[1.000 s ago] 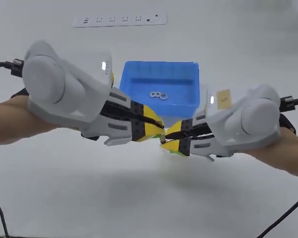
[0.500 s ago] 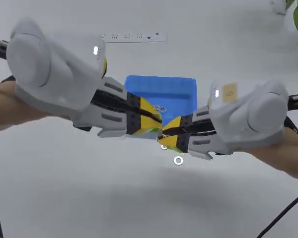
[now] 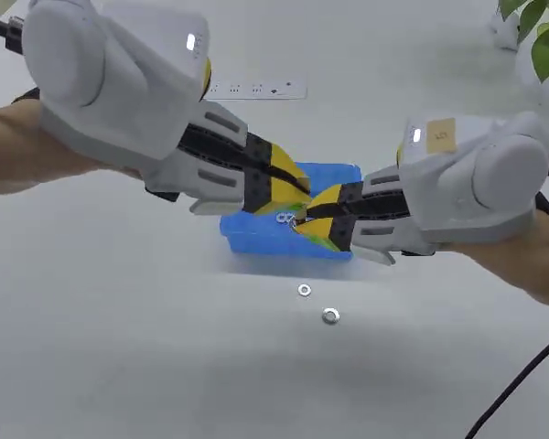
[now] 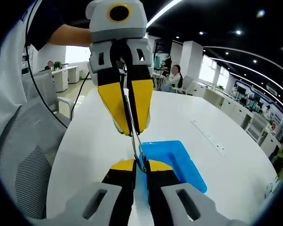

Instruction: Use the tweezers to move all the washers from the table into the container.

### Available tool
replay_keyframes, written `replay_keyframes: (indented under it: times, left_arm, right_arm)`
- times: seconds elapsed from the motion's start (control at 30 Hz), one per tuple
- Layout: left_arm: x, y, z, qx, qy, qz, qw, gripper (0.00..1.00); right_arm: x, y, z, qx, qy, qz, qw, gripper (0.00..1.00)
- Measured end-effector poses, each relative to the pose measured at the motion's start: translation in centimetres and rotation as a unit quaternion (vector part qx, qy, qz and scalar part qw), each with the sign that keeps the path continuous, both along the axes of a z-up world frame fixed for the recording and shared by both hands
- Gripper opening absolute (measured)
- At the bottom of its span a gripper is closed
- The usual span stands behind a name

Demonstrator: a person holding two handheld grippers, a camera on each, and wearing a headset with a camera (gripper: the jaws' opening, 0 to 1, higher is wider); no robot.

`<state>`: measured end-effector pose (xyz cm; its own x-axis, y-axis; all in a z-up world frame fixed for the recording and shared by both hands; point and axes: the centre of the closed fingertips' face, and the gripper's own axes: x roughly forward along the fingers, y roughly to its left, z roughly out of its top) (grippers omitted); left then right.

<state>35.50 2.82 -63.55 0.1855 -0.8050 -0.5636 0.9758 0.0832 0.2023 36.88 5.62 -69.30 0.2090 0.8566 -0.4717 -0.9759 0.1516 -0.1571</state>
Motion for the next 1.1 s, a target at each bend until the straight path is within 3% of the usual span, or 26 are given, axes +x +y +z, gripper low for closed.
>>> replay_keyframes:
  times: [0.2,0.3,0.43,0.73,1.1]
  left_arm:
    - [2.6,-0.1,-0.7,-0.002,-0.006,-0.006,1.0000,0.07]
    - [4.0,-0.3,-1.7,-0.008,-0.004,-0.005,0.9999,0.06]
    - [5.0,-0.4,-3.3,-0.007,0.002,-0.010,0.9999,0.06]
    - [6.1,-0.2,-5.7,-0.008,0.019,-0.008,0.9997,0.06]
    - [6.7,0.0,-6.9,-0.010,0.023,-0.006,0.9997,0.06]
  right_arm:
    - [2.7,-0.5,-0.6,0.003,0.000,-0.025,0.9997,0.09]
    - [4.1,-0.7,-1.4,-0.002,0.002,-0.034,0.9994,0.09]
    - [5.1,-0.7,-3.3,-0.018,0.010,-0.033,0.9993,0.09]
    - [6.1,-0.6,-5.8,-0.036,0.028,-0.031,0.9985,0.09]
    - [6.1,-0.5,-6.5,-0.046,0.037,-0.032,0.9978,0.10]
